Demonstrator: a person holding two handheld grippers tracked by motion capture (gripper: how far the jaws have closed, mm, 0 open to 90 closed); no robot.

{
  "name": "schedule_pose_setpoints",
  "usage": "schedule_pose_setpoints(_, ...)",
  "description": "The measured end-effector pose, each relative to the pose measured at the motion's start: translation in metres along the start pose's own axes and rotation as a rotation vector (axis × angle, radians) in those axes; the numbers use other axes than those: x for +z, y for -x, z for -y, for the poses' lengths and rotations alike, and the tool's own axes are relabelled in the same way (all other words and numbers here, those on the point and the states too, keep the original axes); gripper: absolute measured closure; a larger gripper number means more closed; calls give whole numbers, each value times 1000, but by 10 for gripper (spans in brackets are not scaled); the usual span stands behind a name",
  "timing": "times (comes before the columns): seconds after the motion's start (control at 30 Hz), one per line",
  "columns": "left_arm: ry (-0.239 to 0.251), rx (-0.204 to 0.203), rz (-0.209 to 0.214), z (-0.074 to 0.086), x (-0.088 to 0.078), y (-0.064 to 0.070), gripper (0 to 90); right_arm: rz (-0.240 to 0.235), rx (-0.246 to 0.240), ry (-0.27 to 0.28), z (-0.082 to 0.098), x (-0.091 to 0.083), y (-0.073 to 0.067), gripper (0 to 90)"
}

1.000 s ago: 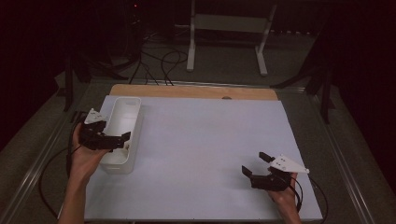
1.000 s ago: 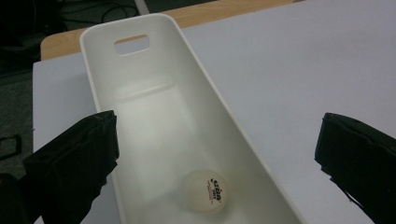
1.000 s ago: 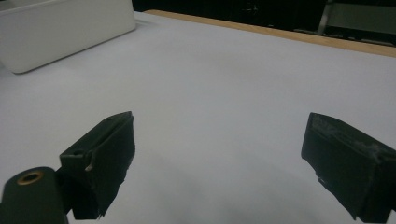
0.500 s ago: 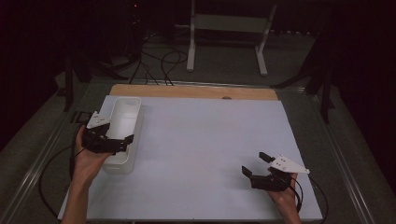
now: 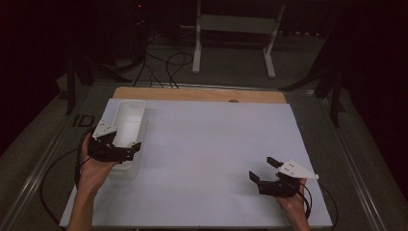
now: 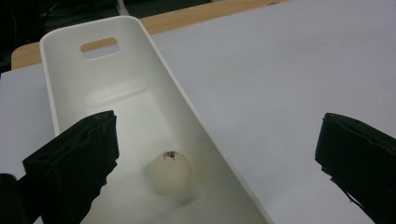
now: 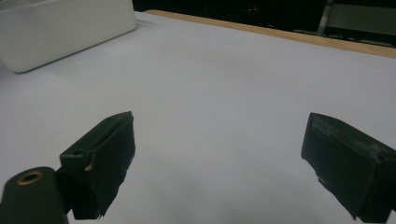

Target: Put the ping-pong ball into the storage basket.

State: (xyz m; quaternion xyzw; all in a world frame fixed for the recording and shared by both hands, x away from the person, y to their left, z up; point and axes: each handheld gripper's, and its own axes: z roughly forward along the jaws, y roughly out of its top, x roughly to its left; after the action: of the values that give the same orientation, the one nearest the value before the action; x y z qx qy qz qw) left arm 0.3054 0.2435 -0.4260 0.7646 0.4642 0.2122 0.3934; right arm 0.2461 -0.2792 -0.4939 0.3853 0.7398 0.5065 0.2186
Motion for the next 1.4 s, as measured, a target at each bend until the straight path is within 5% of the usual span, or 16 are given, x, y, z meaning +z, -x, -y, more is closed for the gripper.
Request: schedule_pose_setpoints(1.4, 156, 45, 79, 39, -1, 25, 2, -3, -1, 4, 0, 0, 0, 95)
